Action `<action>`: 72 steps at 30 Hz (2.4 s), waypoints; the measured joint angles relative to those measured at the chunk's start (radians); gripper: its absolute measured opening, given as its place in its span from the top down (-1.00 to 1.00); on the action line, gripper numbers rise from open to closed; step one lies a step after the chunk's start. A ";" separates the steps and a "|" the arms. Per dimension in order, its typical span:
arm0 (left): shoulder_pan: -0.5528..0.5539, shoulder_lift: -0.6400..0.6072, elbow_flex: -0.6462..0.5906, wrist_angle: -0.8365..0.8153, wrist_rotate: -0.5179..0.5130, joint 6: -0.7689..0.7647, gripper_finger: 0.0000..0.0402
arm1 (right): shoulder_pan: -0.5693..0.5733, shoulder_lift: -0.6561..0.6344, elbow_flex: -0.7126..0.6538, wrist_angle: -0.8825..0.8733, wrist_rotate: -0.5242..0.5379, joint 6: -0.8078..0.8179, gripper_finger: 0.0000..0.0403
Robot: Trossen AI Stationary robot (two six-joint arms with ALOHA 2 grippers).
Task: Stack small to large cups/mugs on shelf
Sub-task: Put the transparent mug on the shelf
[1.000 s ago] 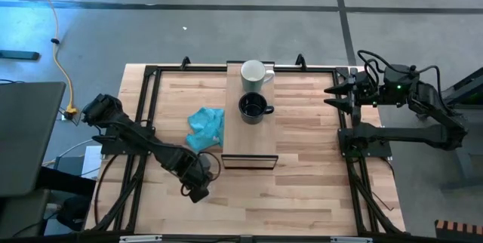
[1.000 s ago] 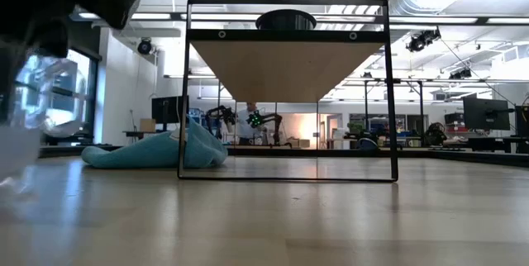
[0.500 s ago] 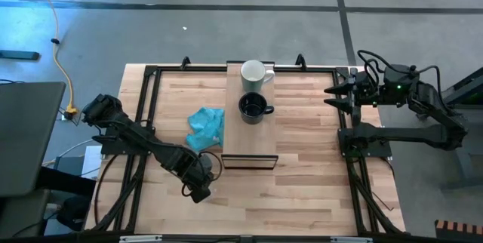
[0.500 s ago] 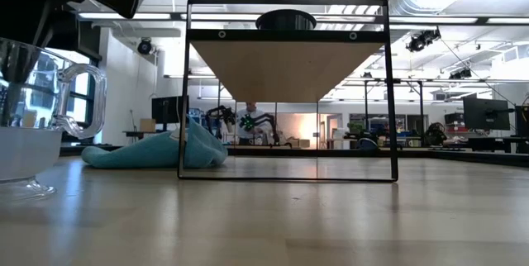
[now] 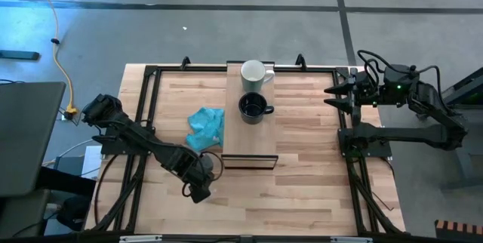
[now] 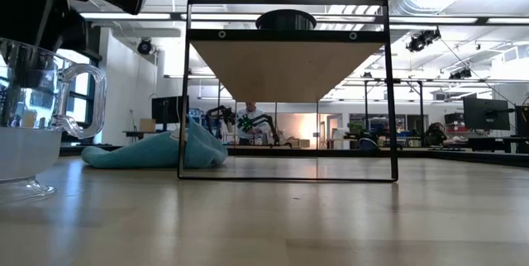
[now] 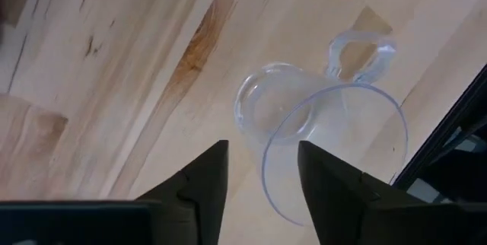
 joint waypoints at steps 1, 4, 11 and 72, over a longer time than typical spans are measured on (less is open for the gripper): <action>0.000 0.000 0.000 0.004 -0.002 0.017 0.26 | 0.000 0.000 0.000 0.000 0.000 0.000 0.15; 0.000 0.000 0.000 0.028 -0.008 0.090 0.26 | 0.000 0.000 0.000 0.000 0.000 0.000 0.15; 0.000 0.000 0.001 0.042 -0.025 0.275 0.26 | 0.000 0.000 0.000 0.000 0.000 0.008 0.15; 0.001 0.000 0.186 -0.156 -0.027 0.414 1.00 | 0.000 0.000 0.000 0.000 0.000 0.007 0.15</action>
